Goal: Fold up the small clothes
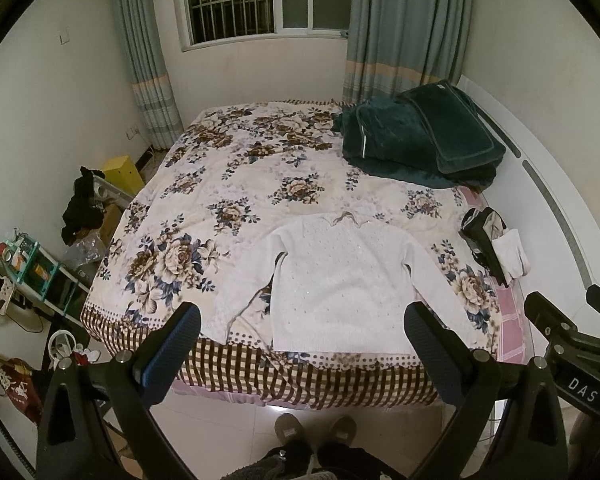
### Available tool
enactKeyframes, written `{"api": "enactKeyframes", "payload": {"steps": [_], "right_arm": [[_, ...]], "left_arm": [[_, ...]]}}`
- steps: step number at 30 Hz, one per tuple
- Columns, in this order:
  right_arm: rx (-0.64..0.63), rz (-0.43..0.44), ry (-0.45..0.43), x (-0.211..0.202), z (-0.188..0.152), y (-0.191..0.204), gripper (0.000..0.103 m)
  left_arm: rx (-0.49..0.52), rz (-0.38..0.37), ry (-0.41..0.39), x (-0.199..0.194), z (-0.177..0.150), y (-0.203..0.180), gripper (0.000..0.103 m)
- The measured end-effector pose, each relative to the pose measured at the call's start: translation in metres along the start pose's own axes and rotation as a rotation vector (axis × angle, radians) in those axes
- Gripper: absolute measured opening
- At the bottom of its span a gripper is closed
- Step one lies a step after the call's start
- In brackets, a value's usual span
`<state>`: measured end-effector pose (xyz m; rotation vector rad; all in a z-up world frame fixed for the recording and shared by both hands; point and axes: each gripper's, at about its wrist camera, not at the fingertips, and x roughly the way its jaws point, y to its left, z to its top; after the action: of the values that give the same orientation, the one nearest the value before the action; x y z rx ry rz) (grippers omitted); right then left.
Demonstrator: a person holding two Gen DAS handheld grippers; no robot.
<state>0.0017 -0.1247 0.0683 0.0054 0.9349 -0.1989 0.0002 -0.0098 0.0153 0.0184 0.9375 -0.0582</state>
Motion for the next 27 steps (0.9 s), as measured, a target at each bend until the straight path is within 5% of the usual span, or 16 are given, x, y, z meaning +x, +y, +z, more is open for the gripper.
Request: {"api": "enactKeyframes", "payload": {"steps": [27], "right_arm": [[0.031,0.006,0.011,0.013,0.008,0.0,0.103]], "left_arm": [[0.0,-0.003,0.008,0.027,0.018,0.005,0.103]]}}
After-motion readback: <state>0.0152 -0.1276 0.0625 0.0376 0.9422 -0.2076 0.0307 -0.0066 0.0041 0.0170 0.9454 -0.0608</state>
